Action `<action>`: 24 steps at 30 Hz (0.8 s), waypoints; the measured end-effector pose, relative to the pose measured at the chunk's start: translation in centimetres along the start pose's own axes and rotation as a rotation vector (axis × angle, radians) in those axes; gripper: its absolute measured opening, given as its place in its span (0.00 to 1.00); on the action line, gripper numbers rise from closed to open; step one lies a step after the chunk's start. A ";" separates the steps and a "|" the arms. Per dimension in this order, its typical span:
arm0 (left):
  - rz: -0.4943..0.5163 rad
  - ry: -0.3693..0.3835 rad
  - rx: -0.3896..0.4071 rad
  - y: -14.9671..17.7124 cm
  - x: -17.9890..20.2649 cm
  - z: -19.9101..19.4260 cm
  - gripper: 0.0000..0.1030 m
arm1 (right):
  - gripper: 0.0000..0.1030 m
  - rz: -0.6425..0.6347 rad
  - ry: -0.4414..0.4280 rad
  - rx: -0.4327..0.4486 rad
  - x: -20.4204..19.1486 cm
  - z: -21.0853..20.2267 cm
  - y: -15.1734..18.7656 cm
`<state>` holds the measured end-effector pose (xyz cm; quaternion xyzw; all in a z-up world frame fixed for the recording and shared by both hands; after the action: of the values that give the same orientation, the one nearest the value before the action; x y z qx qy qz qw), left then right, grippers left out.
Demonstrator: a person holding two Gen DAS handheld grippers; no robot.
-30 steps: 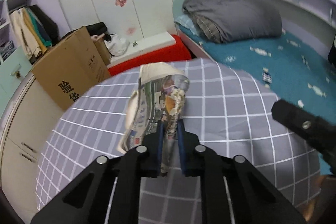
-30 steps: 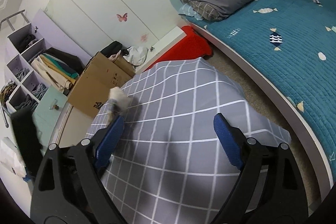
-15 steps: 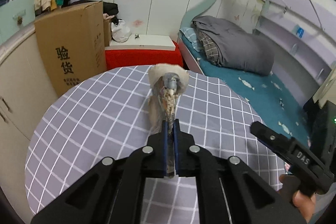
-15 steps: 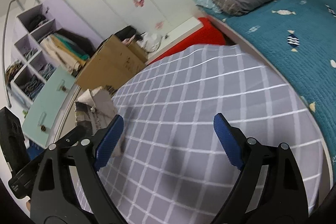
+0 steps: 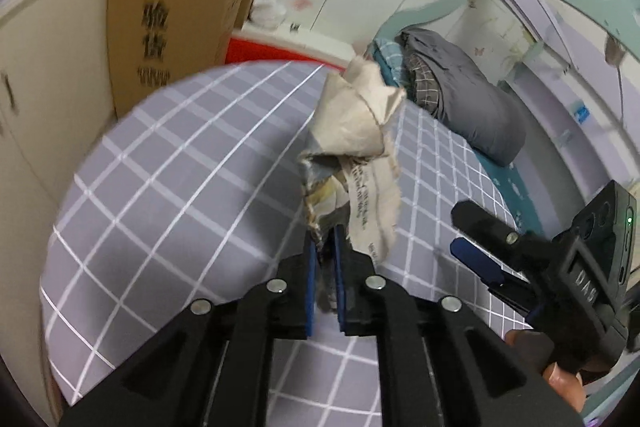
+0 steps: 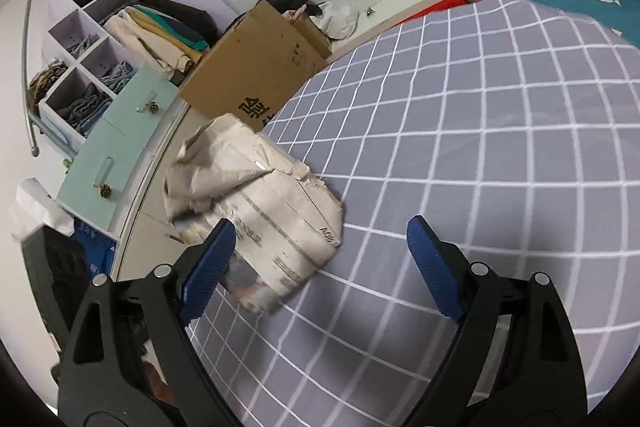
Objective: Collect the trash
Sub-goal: 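Grasp the crumpled newspaper with the left tool and lift it, then grasp the newspaper with the right tool beside the left tool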
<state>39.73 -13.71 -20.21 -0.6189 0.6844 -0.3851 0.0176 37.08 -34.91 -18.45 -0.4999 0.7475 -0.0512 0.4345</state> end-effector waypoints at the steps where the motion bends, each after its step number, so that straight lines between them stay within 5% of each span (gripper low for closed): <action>1: -0.027 0.007 -0.010 0.1 -0.7 0.3 0.08 | 0.83 0.009 -0.002 -0.008 -0.2 0.4 0.1; 4: -0.103 0.041 -0.028 0.5 -2.7 0.7 0.10 | 0.83 0.016 0.004 -0.033 -1.0 1.9 0.5; 13: -0.065 -0.005 -0.019 0.1 -3.7 1.3 0.12 | 0.82 -0.080 0.057 -0.034 -3.3 5.0 0.9; 15: -0.062 -0.004 -0.016 0.1 -3.7 1.3 0.12 | 0.68 -0.110 0.071 -0.036 -3.9 5.6 1.1; 24: -0.041 -0.002 -0.037 -0.8 -4.2 1.4 0.13 | 0.38 -0.065 0.067 -0.026 -2.9 6.1 0.5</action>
<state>42.11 -10.74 -22.69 -0.6334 0.6785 -0.3721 -0.0009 41.35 -30.21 -20.74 -0.5276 0.7456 -0.0722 0.4005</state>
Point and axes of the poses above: each gripper's, at about its wrist camera, not at the fingertips, and z roughly the way its jaws point, x to its right, y to its underside, the point moved 6 cm from there along z, roughly the way its jaws point, and after that the axes turned 3 degrees about y, right-handed, at the moved point
